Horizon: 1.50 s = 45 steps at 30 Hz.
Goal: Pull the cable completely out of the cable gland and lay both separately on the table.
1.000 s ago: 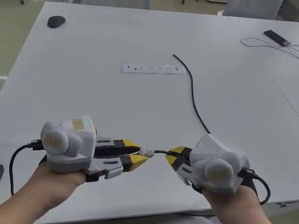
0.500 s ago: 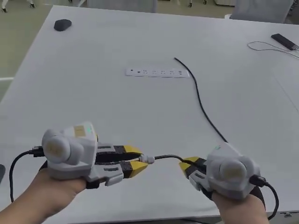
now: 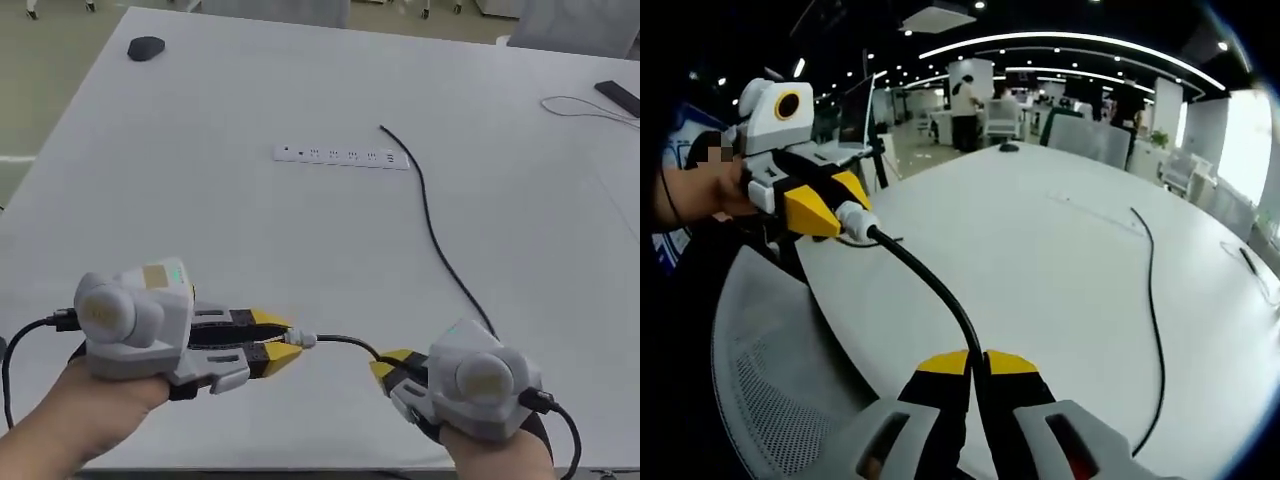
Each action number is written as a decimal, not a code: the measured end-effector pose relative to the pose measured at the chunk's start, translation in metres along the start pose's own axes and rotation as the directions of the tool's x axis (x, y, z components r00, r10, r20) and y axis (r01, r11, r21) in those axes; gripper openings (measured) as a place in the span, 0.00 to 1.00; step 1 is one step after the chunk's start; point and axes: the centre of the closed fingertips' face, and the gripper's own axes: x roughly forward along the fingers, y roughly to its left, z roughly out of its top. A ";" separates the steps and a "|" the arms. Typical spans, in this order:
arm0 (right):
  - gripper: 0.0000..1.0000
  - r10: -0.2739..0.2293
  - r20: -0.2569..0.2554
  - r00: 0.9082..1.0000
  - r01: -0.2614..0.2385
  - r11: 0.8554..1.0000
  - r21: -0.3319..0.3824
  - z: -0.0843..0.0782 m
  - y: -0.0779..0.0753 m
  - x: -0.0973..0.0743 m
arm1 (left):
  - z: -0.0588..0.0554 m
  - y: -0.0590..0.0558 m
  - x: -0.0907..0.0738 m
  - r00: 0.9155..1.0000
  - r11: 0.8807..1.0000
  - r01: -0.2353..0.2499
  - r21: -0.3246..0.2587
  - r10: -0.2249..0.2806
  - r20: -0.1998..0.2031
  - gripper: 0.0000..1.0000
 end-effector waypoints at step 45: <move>0.16 0.089 -0.010 0.996 -0.084 0.899 -0.430 0.066 0.045 0.014 | -0.002 0.012 -0.002 1.000 1.000 -0.004 -0.028 0.003 -0.009 0.15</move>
